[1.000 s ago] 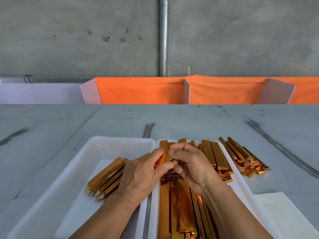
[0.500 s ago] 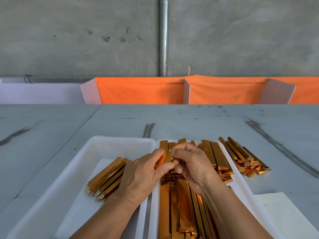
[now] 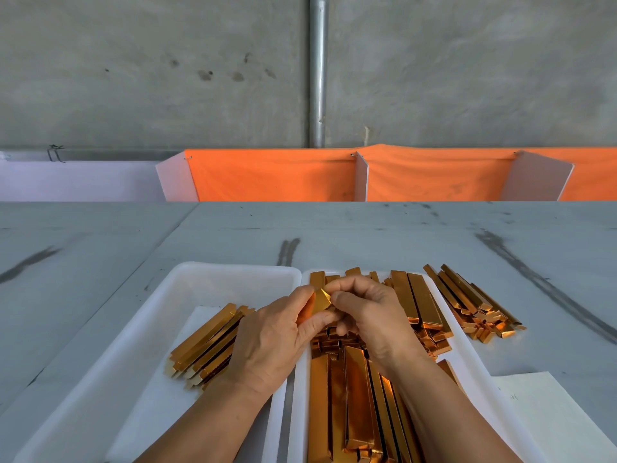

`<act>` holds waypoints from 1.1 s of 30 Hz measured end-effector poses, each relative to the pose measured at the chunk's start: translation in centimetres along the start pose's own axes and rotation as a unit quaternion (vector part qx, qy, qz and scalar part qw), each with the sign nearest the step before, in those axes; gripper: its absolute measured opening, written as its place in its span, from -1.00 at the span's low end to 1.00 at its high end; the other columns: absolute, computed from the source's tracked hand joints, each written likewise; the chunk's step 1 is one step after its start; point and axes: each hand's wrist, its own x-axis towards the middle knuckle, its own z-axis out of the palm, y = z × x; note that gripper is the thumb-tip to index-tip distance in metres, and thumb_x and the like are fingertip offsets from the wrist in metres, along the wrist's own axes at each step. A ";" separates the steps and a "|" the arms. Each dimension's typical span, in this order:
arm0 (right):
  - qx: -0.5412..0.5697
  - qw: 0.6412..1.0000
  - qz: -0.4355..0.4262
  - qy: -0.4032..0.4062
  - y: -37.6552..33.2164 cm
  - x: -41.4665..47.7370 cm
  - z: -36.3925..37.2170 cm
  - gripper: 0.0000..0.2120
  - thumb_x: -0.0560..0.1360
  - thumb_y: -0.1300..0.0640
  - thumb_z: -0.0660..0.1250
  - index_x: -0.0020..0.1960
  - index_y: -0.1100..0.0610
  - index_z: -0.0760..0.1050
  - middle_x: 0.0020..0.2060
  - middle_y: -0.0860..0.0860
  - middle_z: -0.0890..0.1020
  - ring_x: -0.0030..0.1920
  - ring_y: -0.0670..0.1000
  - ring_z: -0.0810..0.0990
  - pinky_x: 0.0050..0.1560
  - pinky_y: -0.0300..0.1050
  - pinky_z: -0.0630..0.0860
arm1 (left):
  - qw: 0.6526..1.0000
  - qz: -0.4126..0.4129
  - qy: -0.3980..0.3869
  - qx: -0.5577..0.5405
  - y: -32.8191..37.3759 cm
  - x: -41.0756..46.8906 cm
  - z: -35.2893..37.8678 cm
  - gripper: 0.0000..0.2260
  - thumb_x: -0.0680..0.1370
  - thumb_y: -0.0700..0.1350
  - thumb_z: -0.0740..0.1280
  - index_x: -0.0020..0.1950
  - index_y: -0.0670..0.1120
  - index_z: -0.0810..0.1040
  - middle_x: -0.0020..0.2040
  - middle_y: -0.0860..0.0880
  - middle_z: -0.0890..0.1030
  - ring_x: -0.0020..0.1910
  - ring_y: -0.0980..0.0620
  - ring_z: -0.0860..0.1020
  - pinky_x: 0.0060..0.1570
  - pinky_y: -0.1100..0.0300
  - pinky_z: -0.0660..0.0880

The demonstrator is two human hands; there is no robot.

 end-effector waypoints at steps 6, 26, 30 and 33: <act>0.014 1.000 0.020 0.003 -0.1 0.1 0.2 -0.94 0.55 0.28 0.37 -0.01 0.19 0.61 -0.34 0.12 0.65 -0.44 -0.02 0.56 -0.33 -0.25 0.55 | 0.999 -0.016 -0.003 0.035 0.0 0.1 -0.2 -0.40 0.47 0.43 0.00 0.22 0.04 0.46 -0.31 0.14 0.44 -0.35 0.13 0.47 -0.41 0.33 0.32; -0.069 0.997 -0.040 -0.001 0.0 -0.5 0.8 -0.87 0.52 0.27 0.42 -0.03 0.06 0.66 -0.16 0.07 0.69 -0.28 -0.08 0.65 -0.20 -0.28 0.59 | 0.997 -0.042 0.004 0.065 -0.4 0.1 -0.1 -0.33 0.43 0.42 -0.13 0.30 0.05 0.40 -0.27 0.16 0.43 -0.34 0.15 0.44 -0.42 0.37 0.25; -0.055 0.998 -0.027 0.009 0.1 -0.4 0.9 -0.83 0.52 0.25 0.42 0.06 0.02 0.63 -0.20 -0.01 0.67 -0.28 -0.11 0.64 -0.19 -0.28 0.59 | 0.997 -0.035 0.002 0.069 -0.3 0.3 0.2 -0.43 0.49 0.37 -0.04 0.28 0.05 0.42 -0.29 0.16 0.42 -0.37 0.17 0.43 -0.41 0.34 0.28; -0.069 0.997 -0.026 -0.002 0.2 -0.5 0.9 -0.83 0.54 0.24 0.40 0.03 -0.02 0.64 -0.20 -0.05 0.67 -0.21 -0.12 0.66 -0.19 -0.27 0.59 | 0.997 -0.033 0.003 0.072 -0.4 0.3 0.2 -0.44 0.50 0.36 -0.03 0.28 0.05 0.42 -0.27 0.16 0.43 -0.35 0.17 0.43 -0.38 0.33 0.30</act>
